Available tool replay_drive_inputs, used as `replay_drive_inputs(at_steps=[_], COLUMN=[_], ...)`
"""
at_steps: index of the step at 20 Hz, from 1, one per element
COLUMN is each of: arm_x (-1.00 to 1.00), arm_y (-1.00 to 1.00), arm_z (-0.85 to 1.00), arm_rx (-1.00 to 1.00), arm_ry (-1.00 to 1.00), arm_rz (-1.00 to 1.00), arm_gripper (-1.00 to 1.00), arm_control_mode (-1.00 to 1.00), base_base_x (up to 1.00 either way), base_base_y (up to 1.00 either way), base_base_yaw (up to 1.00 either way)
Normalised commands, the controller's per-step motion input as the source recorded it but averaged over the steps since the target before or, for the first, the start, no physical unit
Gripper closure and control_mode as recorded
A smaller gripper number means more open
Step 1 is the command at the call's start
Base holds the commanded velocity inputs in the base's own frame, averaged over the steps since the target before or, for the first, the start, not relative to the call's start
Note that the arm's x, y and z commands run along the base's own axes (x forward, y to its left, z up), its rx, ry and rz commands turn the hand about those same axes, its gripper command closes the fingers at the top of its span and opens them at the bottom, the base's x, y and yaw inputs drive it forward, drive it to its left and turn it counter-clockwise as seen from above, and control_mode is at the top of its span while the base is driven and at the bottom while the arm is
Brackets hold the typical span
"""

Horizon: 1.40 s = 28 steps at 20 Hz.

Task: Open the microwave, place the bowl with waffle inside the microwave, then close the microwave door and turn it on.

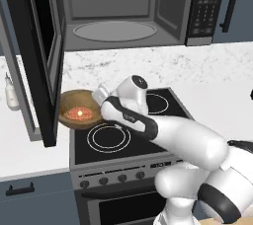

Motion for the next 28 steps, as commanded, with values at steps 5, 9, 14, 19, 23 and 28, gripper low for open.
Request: replay_drive_inputs(at_steps=[5, 9, 14, 19, 23, 28], arm_x=[-0.59, -0.67, -0.63, -1.0, -0.98, -0.44], arm_y=[-0.85, -0.95, -0.88, -0.25, -0.08, -0.01], arm_z=[0.75, 0.76, 0.84, 0.9, 0.91, 0.98], arm_rx=[-0.1, -0.06, -0.02, 0.04, 0.02, 0.0], arm_ry=[0.0, 0.0, 0.14, -0.08, -0.21, -0.1], arm_rz=[-0.35, -0.29, -0.25, -0.07, 0.0, 0.0], arm_gripper=[1.0, 1.0, 1.0, 1.0, 1.0, 1.0], arm_control_mode=[-1.0, -1.0, -1.0, -1.0, -1.0, -1.0], base_base_x=[0.0, 0.0, 0.0, 0.0, 0.0, 0.0], base_base_y=[0.0, 0.0, 0.0, 0.0, 0.0, 0.0], base_base_yaw=[0.0, 0.0, 0.0, 0.0, 0.0, 0.0])
